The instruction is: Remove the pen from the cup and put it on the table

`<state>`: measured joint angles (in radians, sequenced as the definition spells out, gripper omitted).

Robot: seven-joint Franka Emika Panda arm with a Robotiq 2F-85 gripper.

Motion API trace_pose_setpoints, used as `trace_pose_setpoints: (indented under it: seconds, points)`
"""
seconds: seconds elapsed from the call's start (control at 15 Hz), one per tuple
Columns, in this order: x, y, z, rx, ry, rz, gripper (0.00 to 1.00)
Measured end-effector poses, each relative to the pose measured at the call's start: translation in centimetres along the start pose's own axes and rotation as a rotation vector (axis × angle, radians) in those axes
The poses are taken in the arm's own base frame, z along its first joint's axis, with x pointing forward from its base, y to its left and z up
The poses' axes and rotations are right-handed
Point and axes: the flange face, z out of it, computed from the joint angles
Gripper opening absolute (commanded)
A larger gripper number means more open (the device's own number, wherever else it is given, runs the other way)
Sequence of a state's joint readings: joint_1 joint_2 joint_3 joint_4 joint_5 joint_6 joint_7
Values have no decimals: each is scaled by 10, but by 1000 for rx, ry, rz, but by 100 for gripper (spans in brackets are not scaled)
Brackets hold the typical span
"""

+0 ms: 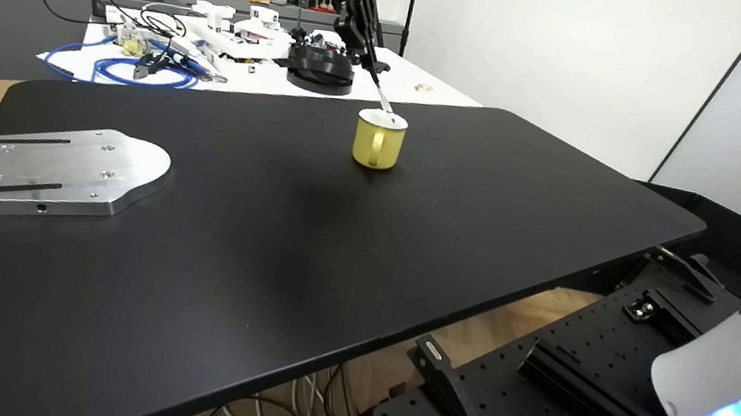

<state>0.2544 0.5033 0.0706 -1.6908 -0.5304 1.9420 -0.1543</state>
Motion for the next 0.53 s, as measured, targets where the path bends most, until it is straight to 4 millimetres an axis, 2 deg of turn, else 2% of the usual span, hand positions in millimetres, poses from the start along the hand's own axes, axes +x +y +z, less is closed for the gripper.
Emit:
trace_pose_setpoints:
  seconds: [0.2, 0.33, 0.53]
  points:
    - [-14, 11, -19, -7, -19, 23, 3]
    - [-26, 21, -24, -4, -48, 45, 3]
    - [-47, 43, -10, 37, -116, 90, 3]
